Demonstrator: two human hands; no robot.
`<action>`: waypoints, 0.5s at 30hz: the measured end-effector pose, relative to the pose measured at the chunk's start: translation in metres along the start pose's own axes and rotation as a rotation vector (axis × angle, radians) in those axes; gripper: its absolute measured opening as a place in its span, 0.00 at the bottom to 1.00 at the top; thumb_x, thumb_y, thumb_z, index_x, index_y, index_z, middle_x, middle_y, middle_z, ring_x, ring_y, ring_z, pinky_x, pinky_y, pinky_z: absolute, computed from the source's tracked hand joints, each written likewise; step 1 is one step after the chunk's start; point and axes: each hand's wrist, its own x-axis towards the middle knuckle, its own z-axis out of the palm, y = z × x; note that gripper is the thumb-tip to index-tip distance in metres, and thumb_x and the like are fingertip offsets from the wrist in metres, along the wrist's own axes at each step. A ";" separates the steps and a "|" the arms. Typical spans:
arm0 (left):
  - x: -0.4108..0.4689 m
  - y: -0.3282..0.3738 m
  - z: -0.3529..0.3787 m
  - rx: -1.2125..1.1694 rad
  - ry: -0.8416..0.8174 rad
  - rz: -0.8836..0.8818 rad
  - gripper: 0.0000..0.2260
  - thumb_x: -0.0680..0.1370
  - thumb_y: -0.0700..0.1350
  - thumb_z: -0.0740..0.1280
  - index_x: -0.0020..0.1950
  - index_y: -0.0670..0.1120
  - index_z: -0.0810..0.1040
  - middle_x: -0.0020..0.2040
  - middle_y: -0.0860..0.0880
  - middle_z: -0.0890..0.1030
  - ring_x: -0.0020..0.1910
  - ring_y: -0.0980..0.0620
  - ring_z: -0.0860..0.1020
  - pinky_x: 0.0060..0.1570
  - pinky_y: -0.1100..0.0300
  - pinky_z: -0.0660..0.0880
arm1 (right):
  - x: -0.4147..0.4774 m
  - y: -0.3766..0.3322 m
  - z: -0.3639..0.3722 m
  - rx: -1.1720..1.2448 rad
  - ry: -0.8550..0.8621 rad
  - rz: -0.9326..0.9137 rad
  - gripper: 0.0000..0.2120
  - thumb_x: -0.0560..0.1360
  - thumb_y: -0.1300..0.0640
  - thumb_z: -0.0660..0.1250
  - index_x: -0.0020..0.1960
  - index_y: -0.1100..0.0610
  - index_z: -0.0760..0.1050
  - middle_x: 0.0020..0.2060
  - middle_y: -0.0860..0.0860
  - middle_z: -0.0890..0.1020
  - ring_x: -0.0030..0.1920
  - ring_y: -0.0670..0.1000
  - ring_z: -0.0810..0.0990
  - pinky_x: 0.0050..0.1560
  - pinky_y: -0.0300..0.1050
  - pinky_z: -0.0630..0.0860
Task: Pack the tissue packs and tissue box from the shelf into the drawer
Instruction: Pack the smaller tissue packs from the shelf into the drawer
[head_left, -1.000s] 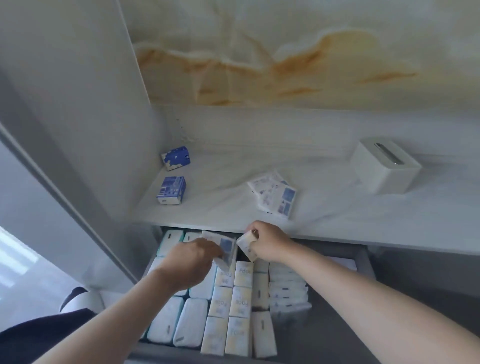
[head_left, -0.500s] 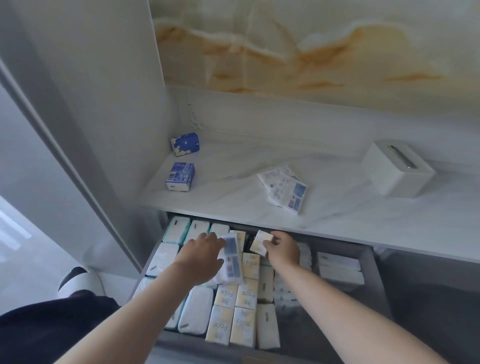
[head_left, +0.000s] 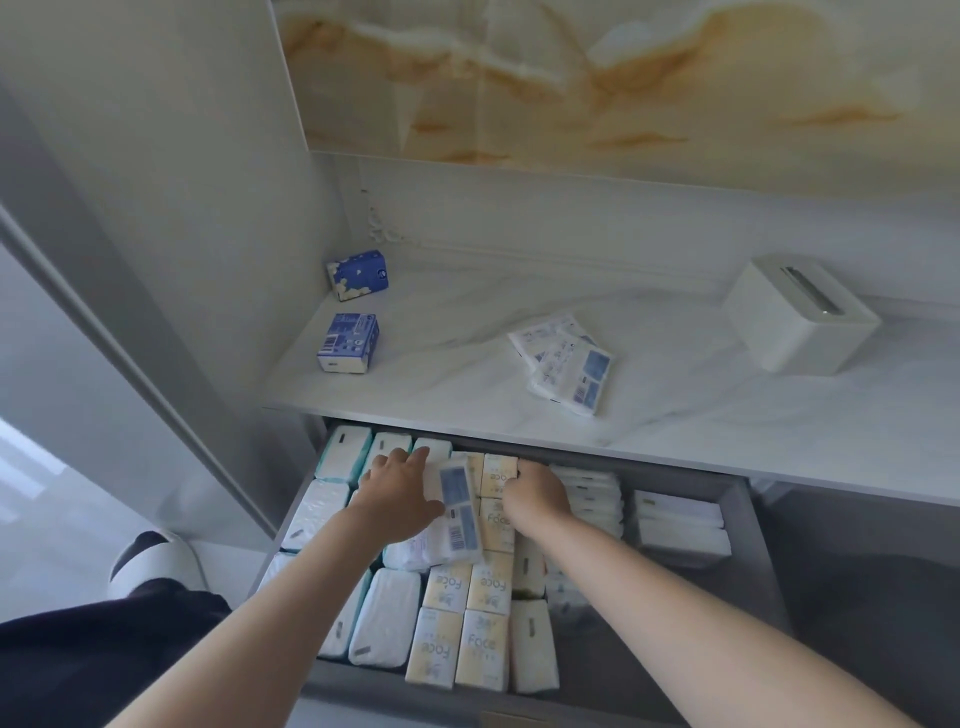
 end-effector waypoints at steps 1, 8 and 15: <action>-0.001 0.002 -0.001 -0.007 0.005 -0.009 0.35 0.74 0.56 0.70 0.76 0.50 0.58 0.66 0.47 0.68 0.65 0.45 0.67 0.65 0.47 0.69 | -0.003 -0.001 0.000 -0.021 -0.030 -0.007 0.19 0.78 0.63 0.53 0.65 0.56 0.75 0.61 0.54 0.80 0.57 0.56 0.79 0.53 0.44 0.77; -0.015 0.009 -0.018 -0.312 -0.030 -0.021 0.16 0.73 0.40 0.72 0.60 0.47 0.76 0.56 0.48 0.74 0.49 0.50 0.76 0.46 0.60 0.78 | -0.026 0.000 -0.040 -0.180 -0.044 -0.104 0.17 0.78 0.63 0.56 0.62 0.61 0.78 0.59 0.56 0.81 0.54 0.55 0.79 0.52 0.46 0.77; -0.035 0.031 -0.040 -0.904 -0.181 0.070 0.13 0.72 0.34 0.73 0.54 0.45 0.78 0.51 0.41 0.82 0.50 0.43 0.81 0.52 0.47 0.81 | -0.066 -0.015 -0.077 0.178 -0.389 -0.280 0.12 0.77 0.51 0.67 0.60 0.50 0.79 0.54 0.50 0.84 0.53 0.50 0.83 0.52 0.44 0.77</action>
